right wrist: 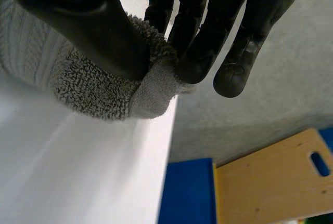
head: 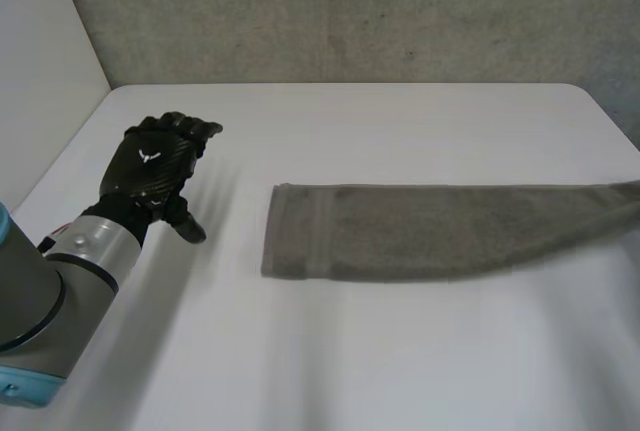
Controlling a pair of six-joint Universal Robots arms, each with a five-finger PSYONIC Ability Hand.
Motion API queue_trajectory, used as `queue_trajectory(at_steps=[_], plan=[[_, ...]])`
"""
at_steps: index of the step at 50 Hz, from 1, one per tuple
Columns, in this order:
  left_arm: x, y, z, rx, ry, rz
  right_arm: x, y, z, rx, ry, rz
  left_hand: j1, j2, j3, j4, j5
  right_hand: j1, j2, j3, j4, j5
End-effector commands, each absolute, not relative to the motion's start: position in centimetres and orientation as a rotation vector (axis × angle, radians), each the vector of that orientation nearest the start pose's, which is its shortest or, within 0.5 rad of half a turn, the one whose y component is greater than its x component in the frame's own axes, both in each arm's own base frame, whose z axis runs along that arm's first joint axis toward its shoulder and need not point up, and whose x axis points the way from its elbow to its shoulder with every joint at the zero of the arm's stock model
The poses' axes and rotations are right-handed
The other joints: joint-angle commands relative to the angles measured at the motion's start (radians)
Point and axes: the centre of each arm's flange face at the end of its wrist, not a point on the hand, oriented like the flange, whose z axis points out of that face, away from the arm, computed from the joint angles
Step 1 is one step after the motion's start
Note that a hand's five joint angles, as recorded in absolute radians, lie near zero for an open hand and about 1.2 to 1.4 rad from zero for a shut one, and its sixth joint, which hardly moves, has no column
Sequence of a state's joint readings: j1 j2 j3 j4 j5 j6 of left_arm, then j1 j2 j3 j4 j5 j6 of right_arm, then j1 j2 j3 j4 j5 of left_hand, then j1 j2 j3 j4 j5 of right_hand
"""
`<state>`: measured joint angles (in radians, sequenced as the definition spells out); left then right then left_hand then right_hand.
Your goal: Fold the towel.
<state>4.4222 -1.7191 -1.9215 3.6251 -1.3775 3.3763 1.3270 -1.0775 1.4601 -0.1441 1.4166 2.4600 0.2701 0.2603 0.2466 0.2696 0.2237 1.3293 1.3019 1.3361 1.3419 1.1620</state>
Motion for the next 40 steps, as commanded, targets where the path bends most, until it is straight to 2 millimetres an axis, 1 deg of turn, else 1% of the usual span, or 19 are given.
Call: queue_trajectory(at_steps=[1, 3, 4, 6, 7, 9, 10, 12, 14, 15, 17, 23, 24, 25, 26, 27, 34, 36, 40], plan=[[-23.3, -26.1, 21.9, 0.814, 2.163, -2.375, 12.2, -39.4, 23.7, -0.885, 2.472, -2.271, -0.089, -0.079, -0.065, -0.088, -0.217, 0.067, 0.094, 0.06, 0.054, 0.06], [-23.5, -26.2, 22.2, 0.814, 2.15, -2.388, 17.6, -37.4, 25.6, -0.977, 2.274, -2.3, -0.086, -0.076, -0.062, -0.085, -0.214, 0.067, 0.094, 0.06, 0.054, 0.06], [-23.5, -26.2, 22.2, 0.814, 2.15, -2.388, 17.6, -37.4, 25.6, -0.977, 2.273, -2.3, -0.086, -0.076, -0.062, -0.085, -0.214, 0.067, 0.094, 0.06, 0.054, 0.06], [-23.8, -26.2, 22.6, 0.813, 2.14, -2.409, 24.4, -34.0, 26.7, -1.122, 2.035, -2.284, -0.083, -0.073, -0.059, -0.082, -0.211, 0.067, 0.094, 0.06, 0.054, 0.06], [-23.8, -26.2, 22.6, 0.813, 2.14, -2.409, 24.4, -34.0, 26.7, -1.123, 2.034, -2.284, -0.083, -0.073, -0.059, -0.082, -0.211, 0.067, 0.094, 0.06, 0.054, 0.06], [-24.1, -26.1, 23.0, 0.807, 2.137, -2.434, 29.8, -30.7, 26.6, -1.231, 1.857, -2.228, -0.08, -0.07, -0.057, -0.08, -0.208, 0.067, 0.094, 0.06, 0.054, 0.06], [-24.1, -26.1, 23.0, 0.807, 2.137, -2.434, 29.8, -30.6, 26.6, -1.232, 1.856, -2.228, -0.08, -0.07, -0.057, -0.08, -0.208, 0.067, 0.094, 0.06, 0.054, 0.06], [-24.3, -26.0, 23.2, 0.808, 2.14, -2.449, 32.4, -29.0, 25.7, -1.29, 1.785, -2.179, -0.08, -0.07, -0.057, -0.08, -0.208, 0.067, 0.094, 0.06, 0.054, 0.06], [-24.7, -25.8, 23.4, 0.8, 2.151, -2.471, 36.8, -25.5, 23.7, -1.394, 1.667, -2.083, -0.08, -0.07, -0.057, -0.08, -0.208, 0.067, 0.094, 0.06, 0.054, 0.06], [-24.7, -25.8, 23.4, 0.8, 2.151, -2.471, 36.8, -25.4, 23.6, -1.394, 1.667, -2.083, -0.08, -0.07, -0.057, -0.08, -0.208, 0.067, 0.094, 0.06, 0.054, 0.06], [-24.8, -25.7, 23.4, 0.799, 2.164, -2.477, 40.0, -22.5, 20.9, -1.507, 1.58, -2.007, -0.077, -0.067, -0.054, -0.077, -0.205, 0.067, 0.094, 0.06, 0.054, 0.06], [-24.9, -25.6, 22.8, 0.805, 2.187, -2.459, 42.3, -19.7, 15.8, -1.721, 1.522, -1.911, -0.074, -0.064, -0.051, -0.074, -0.202, 0.067, 0.094, 0.06, 0.054, 0.06], [-24.9, -25.6, 22.7, 0.806, 2.193, -2.454, 42.5, -19.5, 14.6, -1.772, 1.524, -1.9, -0.074, -0.064, -0.051, -0.074, -0.202, -0.037, -0.009, -0.043, -0.049, -0.044], [-25.0, -25.5, 22.6, 0.809, 2.195, -2.453, 42.5, -19.3, 14.0, -1.802, 1.532, -1.897, -0.074, -0.064, -0.051, -0.074, -0.202, -0.471, -0.443, -0.478, -0.483, -0.478], [-25.0, -25.5, 22.6, 0.809, 2.195, -2.453, 42.5, -19.3, 14.0, -1.802, 1.532, -1.897, -0.074, -0.064, -0.051, -0.074, -0.202, -0.475, -0.448, -0.482, -0.488, -0.482], [-25.1, -25.4, 22.5, 0.815, 2.199, -2.451, 42.5, -19.2, 13.8, -1.8, 1.55, -1.903, -0.074, -0.064, -0.051, -0.074, -0.202, -0.711, -0.683, -0.717, -0.723, -0.718], [-25.2, -25.4, 22.0, 0.825, 2.221, -2.433, 41.8, -19.9, 15.1, -1.655, 1.623, -1.916, -0.074, -0.064, -0.051, -0.074, -0.202, -0.877, -0.85, -0.884, -0.89, -0.885], [-25.3, -25.5, 22.0, 0.827, 2.219, -2.435, 40.8, -19.9, 18.2, -1.507, 1.645, -1.942, -0.074, -0.064, -0.051, -0.074, -0.202, -1.07, -1.043, -1.077, -1.083, -1.077], [-25.3, -25.4, 22.0, 0.831, 2.218, -2.439, 38.7, -21.0, 20.4, -1.379, 1.703, -1.965, -0.074, -0.064, -0.051, -0.074, -0.202, -1.155, -1.127, -1.162, -1.167, -1.162]])
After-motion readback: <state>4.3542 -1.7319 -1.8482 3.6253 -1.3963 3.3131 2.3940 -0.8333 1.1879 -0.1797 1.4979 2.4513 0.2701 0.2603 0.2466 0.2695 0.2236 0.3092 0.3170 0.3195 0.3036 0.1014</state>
